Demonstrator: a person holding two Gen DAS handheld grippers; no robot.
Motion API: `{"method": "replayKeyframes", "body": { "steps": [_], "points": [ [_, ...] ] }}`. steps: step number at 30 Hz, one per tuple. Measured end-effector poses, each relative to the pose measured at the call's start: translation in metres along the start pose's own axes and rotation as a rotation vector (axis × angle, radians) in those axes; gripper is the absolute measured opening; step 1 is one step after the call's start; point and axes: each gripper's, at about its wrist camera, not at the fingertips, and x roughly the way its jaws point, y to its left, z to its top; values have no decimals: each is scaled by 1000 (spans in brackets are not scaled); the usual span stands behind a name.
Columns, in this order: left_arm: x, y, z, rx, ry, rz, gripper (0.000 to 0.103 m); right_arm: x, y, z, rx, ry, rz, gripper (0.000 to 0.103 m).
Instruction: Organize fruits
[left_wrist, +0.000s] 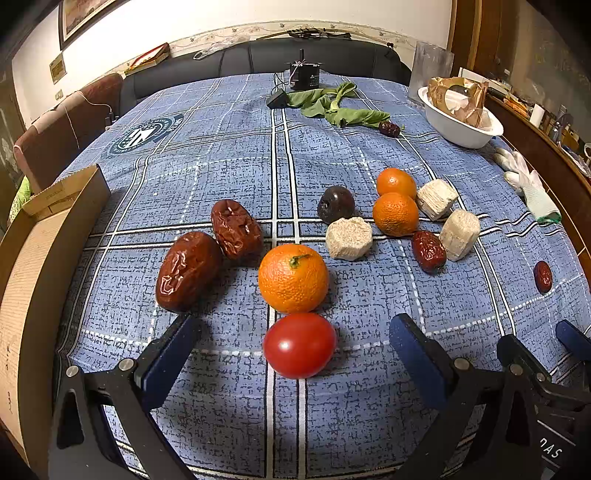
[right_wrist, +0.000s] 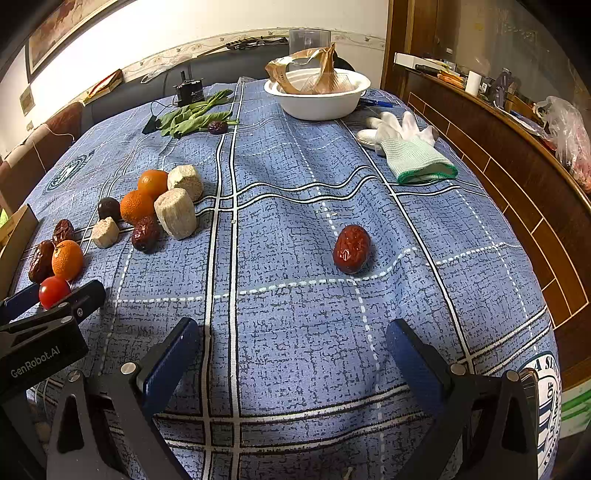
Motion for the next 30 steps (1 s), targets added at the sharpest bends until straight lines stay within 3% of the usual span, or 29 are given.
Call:
{"method": "replayKeyframes", "body": {
  "steps": [13,19,22,24,30],
  "points": [
    [-4,0,-2,75,47,-48,103,0,1,0,-5,2,5,103],
    [-8,2,-9,119,64,-85,103,1,-2,3,-40,47,38,103],
    [-16,12,-13,73,71,-132,103,-1,-1,0,-48,49,37,103],
    [-32,31,-17,3,36,-208,103,-2,-2,-2,-50,49,38,103],
    [-82,80,-28,-60,-109,-251,103,-1,0,1,-42,43,33,103]
  ]
}}
